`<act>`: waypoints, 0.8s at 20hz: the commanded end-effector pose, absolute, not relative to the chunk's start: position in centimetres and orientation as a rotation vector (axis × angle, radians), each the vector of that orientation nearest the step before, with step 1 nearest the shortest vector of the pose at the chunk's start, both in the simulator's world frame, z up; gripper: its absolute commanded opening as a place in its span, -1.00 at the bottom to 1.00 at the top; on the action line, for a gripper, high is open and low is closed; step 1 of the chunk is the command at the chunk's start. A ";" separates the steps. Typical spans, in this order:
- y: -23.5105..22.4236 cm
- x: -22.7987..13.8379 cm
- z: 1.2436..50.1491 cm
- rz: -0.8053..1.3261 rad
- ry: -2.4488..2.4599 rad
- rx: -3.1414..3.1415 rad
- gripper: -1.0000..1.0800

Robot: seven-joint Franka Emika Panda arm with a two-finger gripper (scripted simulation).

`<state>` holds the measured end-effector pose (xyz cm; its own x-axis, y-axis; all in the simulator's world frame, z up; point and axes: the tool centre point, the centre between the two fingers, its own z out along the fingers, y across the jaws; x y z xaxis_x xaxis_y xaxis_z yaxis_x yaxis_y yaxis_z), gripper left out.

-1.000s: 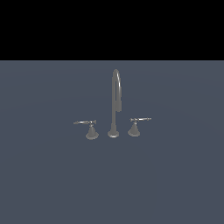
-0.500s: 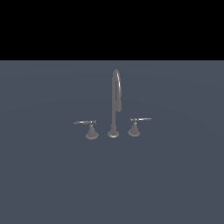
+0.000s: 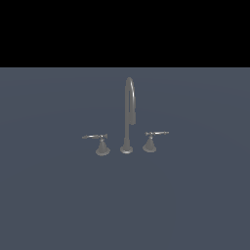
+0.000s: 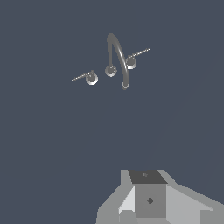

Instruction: Turn on the faucet by rotating a designated handle.

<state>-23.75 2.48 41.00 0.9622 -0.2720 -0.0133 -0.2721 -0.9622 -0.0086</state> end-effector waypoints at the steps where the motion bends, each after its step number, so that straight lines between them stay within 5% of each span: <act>1: 3.5 -23.2 39.5 0.018 0.513 -3.089 -1.00; 16: 8.7 -18.4 30.3 0.016 0.989 -2.970 -1.00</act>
